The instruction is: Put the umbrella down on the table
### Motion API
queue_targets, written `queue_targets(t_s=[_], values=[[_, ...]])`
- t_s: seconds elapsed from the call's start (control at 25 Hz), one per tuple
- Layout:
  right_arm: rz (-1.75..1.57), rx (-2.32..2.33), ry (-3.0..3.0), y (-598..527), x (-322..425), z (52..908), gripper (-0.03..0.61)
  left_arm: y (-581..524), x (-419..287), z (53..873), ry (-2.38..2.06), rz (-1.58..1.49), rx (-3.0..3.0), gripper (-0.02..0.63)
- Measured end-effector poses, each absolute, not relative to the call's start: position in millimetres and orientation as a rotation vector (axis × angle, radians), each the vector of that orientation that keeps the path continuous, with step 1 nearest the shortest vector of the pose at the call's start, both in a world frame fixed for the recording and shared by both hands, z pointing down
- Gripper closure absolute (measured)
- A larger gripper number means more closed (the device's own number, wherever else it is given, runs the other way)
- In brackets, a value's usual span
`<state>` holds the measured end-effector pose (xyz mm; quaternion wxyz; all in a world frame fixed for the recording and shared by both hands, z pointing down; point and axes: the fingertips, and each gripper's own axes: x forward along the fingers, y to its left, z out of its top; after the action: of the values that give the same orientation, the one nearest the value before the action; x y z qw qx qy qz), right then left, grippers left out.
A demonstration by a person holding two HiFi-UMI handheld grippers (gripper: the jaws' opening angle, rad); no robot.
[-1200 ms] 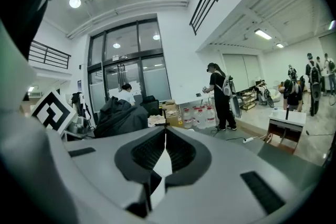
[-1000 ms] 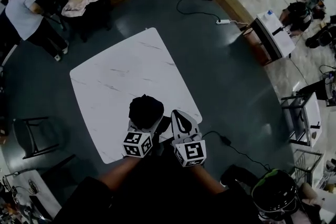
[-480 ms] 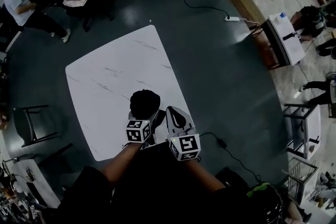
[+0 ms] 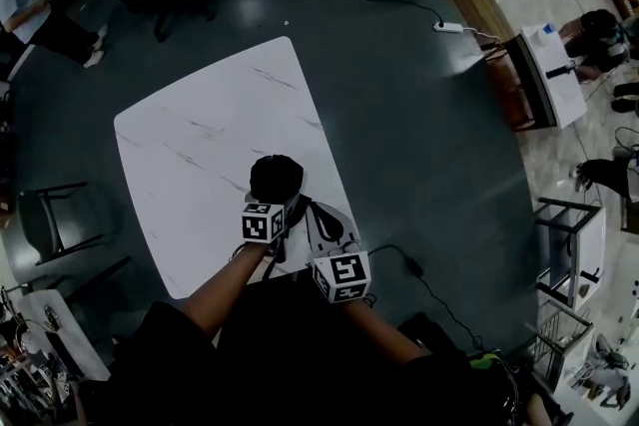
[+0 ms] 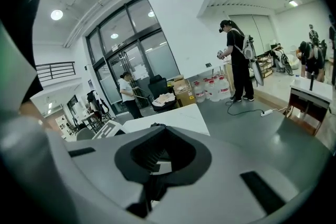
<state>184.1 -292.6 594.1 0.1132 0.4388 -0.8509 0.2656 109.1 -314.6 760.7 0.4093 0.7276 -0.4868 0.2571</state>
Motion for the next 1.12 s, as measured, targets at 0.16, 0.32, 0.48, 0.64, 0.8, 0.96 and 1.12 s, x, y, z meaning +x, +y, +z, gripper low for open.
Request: queue_targets(t_s=[0.16, 0.32, 0.48, 0.64, 0.8, 0.96, 1.12], values=[[0.783, 1.269, -2.49, -301.7, 184.8, 601.7, 0.561, -322.7, 104.5, 784.0, -1.204, 0.691, 1.762, 0.263], [0.799, 1.305, -2.47, -311.5, 194.0, 603.9, 0.561, -323.0, 99.5, 802.1, -1.196, 0.722, 1.697, 0.262], [0.836, 1.375, -2.435, -319.4, 210.9, 608.1, 0.561, -322.5, 98.9, 816.7, -1.166, 0.74, 1.658, 0.259], [0.842, 1.419, -2.398, -322.5, 231.1, 613.5, 0.561, -322.9, 104.4, 822.6, -1.152, 0.758, 1.65, 0.245], [0.838, 1.452, -2.382, -321.5, 239.8, 613.0, 0.561, -321.2, 108.5, 817.5, -1.101, 0.72, 1.654, 0.222], [0.823, 1.458, -2.385, -314.8, 234.1, 611.8, 0.561, -316.4, 108.1, 805.5, -1.063, 0.673, 1.678, 0.213], [0.801, 1.468, -2.406, -303.3, 225.6, 601.6, 0.561, -306.6, 104.7, 776.8, -1.09, 0.625, 1.718, 0.212]])
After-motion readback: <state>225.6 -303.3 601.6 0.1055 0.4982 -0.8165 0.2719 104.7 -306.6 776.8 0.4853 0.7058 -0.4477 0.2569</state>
